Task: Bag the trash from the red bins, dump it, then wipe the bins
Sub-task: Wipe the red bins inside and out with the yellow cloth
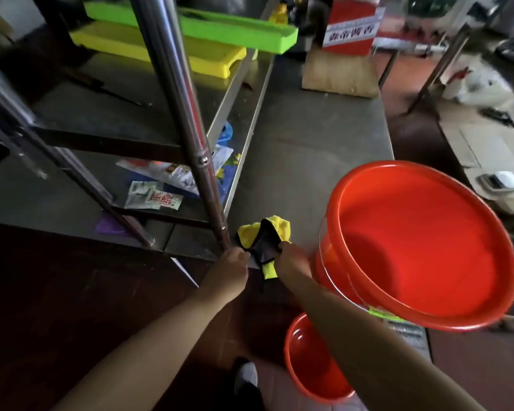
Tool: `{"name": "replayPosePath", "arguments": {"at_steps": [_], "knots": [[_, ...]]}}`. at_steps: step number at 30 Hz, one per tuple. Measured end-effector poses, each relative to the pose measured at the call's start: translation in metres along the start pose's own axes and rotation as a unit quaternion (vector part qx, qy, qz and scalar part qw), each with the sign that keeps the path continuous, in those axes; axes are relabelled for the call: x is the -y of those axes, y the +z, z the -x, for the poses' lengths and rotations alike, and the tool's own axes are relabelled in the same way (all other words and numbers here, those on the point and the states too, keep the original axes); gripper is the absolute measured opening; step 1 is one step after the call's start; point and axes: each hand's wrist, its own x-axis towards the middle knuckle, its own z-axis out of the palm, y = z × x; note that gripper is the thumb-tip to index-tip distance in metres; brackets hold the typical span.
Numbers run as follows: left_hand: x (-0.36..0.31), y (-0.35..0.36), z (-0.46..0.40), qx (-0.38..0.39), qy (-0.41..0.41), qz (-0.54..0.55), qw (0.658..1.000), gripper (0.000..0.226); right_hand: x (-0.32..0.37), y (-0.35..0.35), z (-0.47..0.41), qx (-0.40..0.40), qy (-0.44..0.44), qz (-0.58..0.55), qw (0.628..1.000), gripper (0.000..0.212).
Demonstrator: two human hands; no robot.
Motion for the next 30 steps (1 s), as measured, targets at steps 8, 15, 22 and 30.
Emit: {"name": "replayPosePath", "arguments": {"at_steps": [8,15,22,30], "knots": [[-0.009,0.063,-0.067,0.054,-0.102,-0.031,0.993,0.034,-0.031,0.051,-0.041,-0.028,0.108,-0.148,0.983,0.019],[-0.007,0.085,-0.088,0.018,-0.217,0.102,0.971,0.029,-0.033,0.069,-0.059,-0.023,0.155,-0.232,0.960,0.022],[-0.011,0.075,-0.073,-0.010,-0.212,0.163,0.964,0.011,-0.028,0.058,-0.029,-0.041,0.131,-0.223,0.965,0.012],[-0.058,0.033,0.029,-0.117,-0.175,0.269,0.940,0.001,-0.026,0.035,0.069,-0.078,0.005,-0.247,0.966,0.023]]}}
